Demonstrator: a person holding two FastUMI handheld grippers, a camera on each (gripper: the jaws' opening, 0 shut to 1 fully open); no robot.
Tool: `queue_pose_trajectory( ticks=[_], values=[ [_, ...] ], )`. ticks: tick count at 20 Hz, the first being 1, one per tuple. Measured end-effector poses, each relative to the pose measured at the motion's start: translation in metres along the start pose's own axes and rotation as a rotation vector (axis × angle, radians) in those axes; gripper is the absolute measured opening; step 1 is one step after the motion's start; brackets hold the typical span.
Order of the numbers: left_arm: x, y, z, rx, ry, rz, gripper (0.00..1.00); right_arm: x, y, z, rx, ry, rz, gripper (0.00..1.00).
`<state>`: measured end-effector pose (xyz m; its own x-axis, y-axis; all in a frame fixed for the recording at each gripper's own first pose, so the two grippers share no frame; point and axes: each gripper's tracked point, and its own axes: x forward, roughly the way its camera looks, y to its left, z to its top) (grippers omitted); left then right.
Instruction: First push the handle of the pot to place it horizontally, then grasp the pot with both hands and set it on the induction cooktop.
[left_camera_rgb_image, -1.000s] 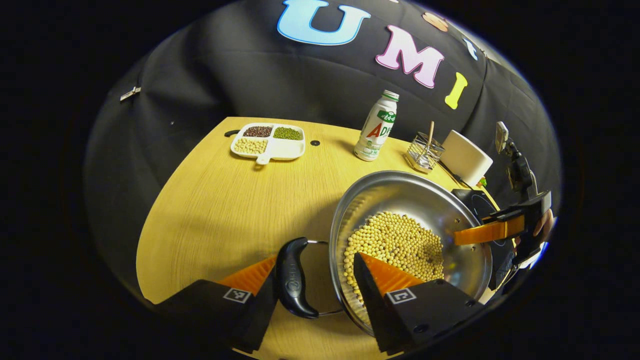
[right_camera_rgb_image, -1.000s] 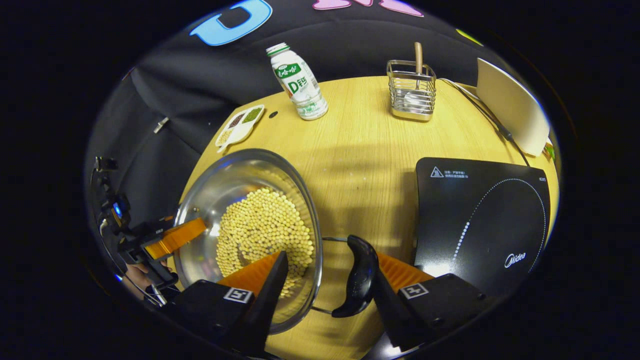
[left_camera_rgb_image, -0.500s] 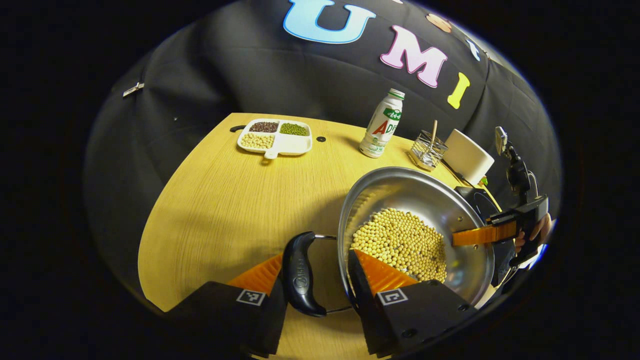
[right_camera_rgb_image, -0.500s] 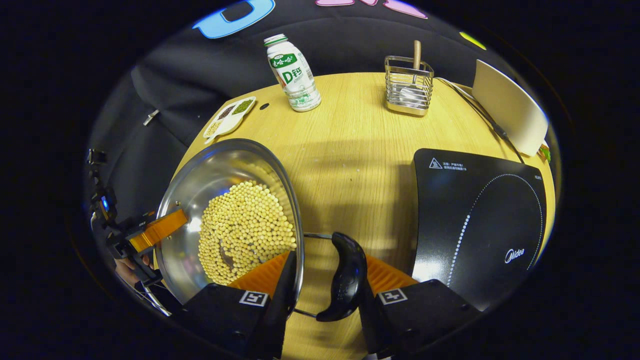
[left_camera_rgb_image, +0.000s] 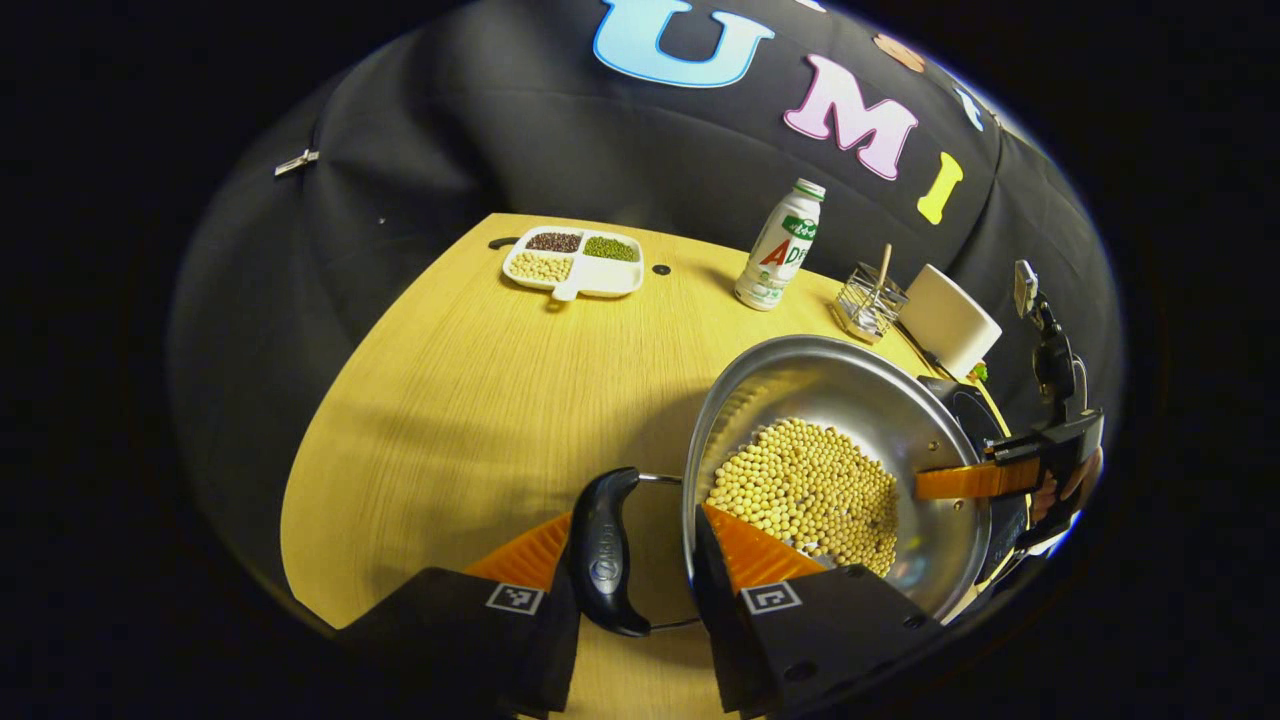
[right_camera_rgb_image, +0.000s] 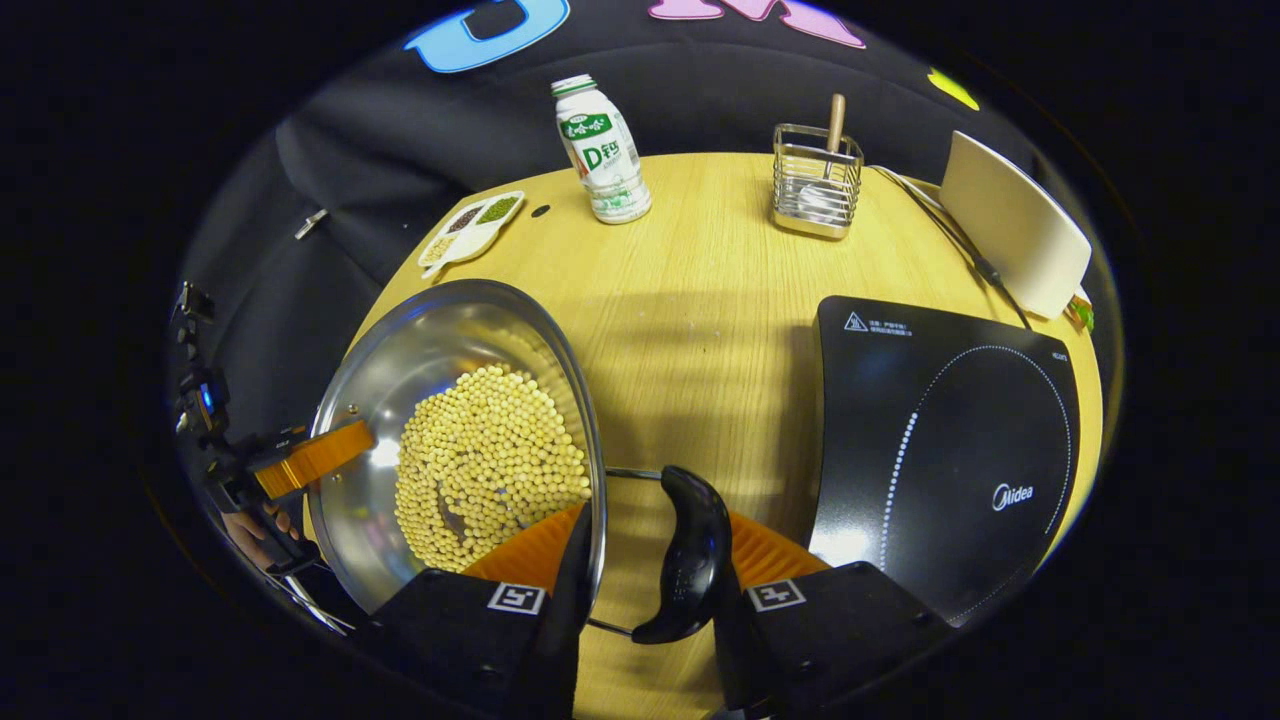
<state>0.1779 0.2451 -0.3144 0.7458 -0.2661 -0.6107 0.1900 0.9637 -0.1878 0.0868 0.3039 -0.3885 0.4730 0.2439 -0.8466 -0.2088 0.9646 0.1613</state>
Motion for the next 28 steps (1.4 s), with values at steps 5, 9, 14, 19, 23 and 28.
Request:
queue_pose_trajectory(
  ticks=[5, 9, 14, 19, 23, 28],
  values=[
    [-0.028, -0.025, 0.013, 0.024, -0.016, 0.014, 0.57, -0.039, -0.008, 0.006, 0.001, -0.011, -0.003, 0.58],
    [-0.047, -0.063, 0.018, 0.037, -0.013, 0.004, 0.57, -0.076, -0.031, 0.003, 0.035, -0.023, -0.008, 0.53],
    [-0.051, -0.12, 0.023, 0.062, 0.001, -0.021, 0.57, -0.113, -0.074, -0.001, 0.082, -0.042, -0.018, 0.58],
    [-0.041, -0.176, 0.027, 0.07, 0.012, -0.053, 0.57, -0.138, -0.124, -0.001, 0.114, -0.061, -0.034, 0.58],
    [-0.028, -0.216, 0.032, 0.084, 0.015, -0.068, 0.57, -0.154, -0.164, 0.002, 0.137, -0.066, -0.043, 0.53],
    [-0.01, -0.257, 0.035, 0.09, 0.026, -0.076, 0.57, -0.161, -0.208, 0.009, 0.149, -0.065, -0.049, 0.58]
  ],
)
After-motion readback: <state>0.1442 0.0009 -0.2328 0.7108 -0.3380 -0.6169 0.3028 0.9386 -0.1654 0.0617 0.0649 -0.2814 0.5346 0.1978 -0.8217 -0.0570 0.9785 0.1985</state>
